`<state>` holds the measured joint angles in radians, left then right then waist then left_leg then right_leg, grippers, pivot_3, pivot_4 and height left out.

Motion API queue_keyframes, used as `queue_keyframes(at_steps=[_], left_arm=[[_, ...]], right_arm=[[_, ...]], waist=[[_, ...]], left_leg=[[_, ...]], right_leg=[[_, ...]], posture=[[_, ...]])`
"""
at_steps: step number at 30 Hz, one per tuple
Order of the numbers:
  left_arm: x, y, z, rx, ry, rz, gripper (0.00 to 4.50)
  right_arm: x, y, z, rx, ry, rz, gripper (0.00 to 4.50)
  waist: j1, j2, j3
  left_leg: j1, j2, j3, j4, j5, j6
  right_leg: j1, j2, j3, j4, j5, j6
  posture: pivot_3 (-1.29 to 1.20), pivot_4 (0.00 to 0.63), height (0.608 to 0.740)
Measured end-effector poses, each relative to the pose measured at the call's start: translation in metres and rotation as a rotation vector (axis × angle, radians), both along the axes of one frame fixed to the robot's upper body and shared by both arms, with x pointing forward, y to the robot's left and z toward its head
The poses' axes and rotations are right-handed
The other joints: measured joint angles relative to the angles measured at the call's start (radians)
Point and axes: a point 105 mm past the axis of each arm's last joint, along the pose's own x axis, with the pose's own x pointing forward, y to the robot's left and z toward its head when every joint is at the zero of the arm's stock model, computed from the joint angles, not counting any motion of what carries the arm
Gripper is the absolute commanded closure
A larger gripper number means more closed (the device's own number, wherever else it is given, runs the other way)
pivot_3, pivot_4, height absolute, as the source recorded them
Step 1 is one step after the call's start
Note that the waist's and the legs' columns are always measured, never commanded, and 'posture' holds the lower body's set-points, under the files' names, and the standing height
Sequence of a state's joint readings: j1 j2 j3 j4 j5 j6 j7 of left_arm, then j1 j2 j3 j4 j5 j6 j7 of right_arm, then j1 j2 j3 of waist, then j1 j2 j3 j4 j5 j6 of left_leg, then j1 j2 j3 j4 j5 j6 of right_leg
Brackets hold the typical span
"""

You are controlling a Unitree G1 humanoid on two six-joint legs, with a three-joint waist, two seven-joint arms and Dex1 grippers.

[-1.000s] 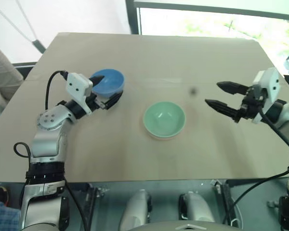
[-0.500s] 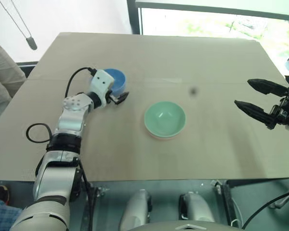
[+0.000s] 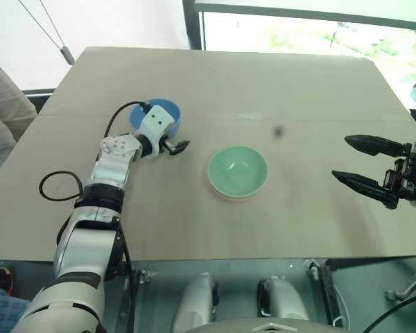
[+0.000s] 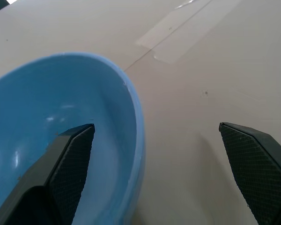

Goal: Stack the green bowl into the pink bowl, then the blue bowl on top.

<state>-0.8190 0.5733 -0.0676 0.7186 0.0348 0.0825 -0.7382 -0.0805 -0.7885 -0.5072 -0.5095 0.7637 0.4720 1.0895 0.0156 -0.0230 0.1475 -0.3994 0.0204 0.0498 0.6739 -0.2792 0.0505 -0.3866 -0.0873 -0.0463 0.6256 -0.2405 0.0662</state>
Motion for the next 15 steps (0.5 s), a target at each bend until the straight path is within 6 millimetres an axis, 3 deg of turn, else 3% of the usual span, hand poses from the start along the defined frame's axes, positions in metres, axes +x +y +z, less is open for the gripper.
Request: queue_keyframes(at_steps=[3,11,13,15], left_arm=[[0.0,-0.001,0.0,-0.001,0.007,-0.007,0.99],[-0.001,-0.001,-0.001,-0.006,0.03,-0.009,4.36],[0.003,-0.001,0.014,-0.005,-0.003,-0.008,4.44],[0.002,-0.002,0.011,-0.005,0.014,-0.018,4.44]], right_arm=[[0.0,0.0,0.001,-0.002,-0.004,-0.001,0.79],[0.001,0.002,0.001,-0.013,-0.004,0.005,0.79],[0.001,0.003,0.0,-0.013,-0.005,0.008,0.79],[0.001,0.003,0.001,-0.013,-0.008,0.006,0.79]], waist=[[0.0,0.0,0.0],[0.0,0.0,0.0],[0.003,0.0,0.0],[0.002,0.0,0.0]], left_leg=[[0.0,0.0,0.0,0.0,0.0,0.0],[0.0,0.0,0.0,0.0,0.0,0.0],[0.001,0.0,-0.001,0.001,0.0,0.0],[0.002,0.0,-0.001,0.001,0.0,0.0]], right_leg=[[0.0,0.0,0.0,0.0,0.0,0.0],[0.0,0.0,0.0,0.0,0.0,0.0],[0.002,0.0,-0.001,0.0,0.0,0.0],[0.003,0.0,-0.001,0.0,0.0,0.0]], posture=[[0.0,0.15,0.74],[0.0,0.15,0.74],[0.0,0.15,0.74],[0.0,0.15,0.74]])
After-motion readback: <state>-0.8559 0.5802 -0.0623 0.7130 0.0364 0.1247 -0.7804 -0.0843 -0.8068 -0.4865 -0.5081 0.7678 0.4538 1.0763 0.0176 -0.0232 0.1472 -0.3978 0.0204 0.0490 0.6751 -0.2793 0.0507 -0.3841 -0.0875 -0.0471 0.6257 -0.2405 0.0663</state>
